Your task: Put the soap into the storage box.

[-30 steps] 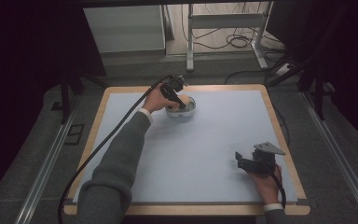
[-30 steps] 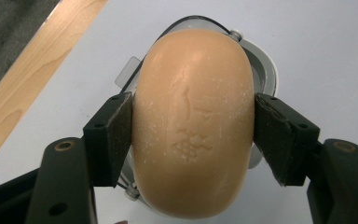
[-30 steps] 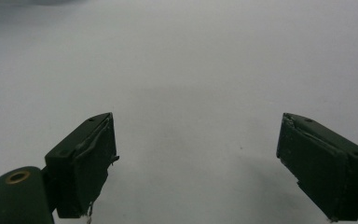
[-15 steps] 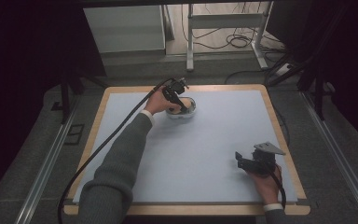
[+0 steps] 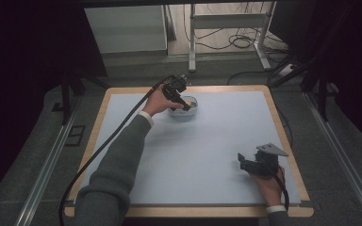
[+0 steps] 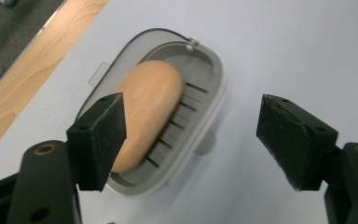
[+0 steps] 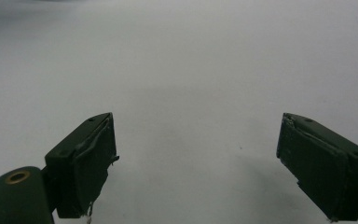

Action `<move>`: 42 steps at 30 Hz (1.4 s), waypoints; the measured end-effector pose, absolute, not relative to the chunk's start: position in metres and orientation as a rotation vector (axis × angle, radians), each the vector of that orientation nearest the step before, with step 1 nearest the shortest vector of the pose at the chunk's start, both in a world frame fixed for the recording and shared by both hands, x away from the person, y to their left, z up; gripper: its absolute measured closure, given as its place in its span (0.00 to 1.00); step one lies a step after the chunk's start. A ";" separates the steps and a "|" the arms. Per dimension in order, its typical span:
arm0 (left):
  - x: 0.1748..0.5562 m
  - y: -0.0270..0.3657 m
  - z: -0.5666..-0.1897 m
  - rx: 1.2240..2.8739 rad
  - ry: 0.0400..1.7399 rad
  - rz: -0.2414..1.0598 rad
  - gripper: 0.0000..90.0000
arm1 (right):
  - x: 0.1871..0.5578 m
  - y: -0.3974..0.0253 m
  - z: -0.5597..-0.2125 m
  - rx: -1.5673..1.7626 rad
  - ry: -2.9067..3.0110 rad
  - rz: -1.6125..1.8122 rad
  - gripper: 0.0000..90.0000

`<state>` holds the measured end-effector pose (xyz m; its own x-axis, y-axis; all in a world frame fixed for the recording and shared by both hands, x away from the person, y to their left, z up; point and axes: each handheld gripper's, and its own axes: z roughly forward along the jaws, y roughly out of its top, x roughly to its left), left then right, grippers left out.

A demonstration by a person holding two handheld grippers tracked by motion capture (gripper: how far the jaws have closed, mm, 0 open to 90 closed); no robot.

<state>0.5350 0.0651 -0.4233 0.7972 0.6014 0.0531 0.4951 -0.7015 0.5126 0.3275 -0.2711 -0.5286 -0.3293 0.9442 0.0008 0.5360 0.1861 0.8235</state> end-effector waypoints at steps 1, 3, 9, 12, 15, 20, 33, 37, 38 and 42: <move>0.532 0.066 -0.421 2.492 0.816 0.295 0.27 | 0.328 -0.271 -0.529 1.382 1.945 1.023 0.13; 0.528 0.068 -0.418 2.487 0.818 0.292 0.27 | 0.327 -0.271 -0.529 1.383 1.943 1.023 0.13; 0.516 0.079 -0.414 2.483 0.823 0.304 0.27 | 0.327 -0.271 -0.528 1.385 1.942 1.022 0.13; 0.508 0.087 -0.414 2.484 0.835 0.313 0.27 | 0.327 -0.271 -0.528 1.384 1.944 1.023 0.13; 0.503 0.092 -0.415 2.488 0.830 0.318 0.27 | 0.328 -0.271 -0.529 1.380 1.946 1.018 0.13; 0.485 0.109 -0.415 2.474 0.848 0.299 0.26 | 0.328 -0.270 -0.529 1.374 1.950 1.013 0.13; 0.446 0.139 -0.431 2.404 0.890 0.305 0.24 | 0.328 -0.269 -0.529 1.370 1.956 1.002 0.13; 0.433 0.148 -0.440 2.387 0.905 0.301 0.23 | 0.328 -0.269 -0.529 1.367 1.956 1.000 0.13; 0.430 0.150 -0.442 2.384 0.908 0.300 0.24 | 0.328 -0.269 -0.529 1.369 1.954 0.999 0.13; 0.421 0.158 -0.447 2.366 0.923 0.300 0.23 | 0.328 -0.268 -0.529 1.367 1.957 0.992 0.13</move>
<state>0.4214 0.1581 -0.4471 0.7357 0.6773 0.0003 0.5479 -0.5954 0.5877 0.3284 -0.2685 -0.5291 -0.3322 0.9429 -0.0247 0.5372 0.2106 0.8167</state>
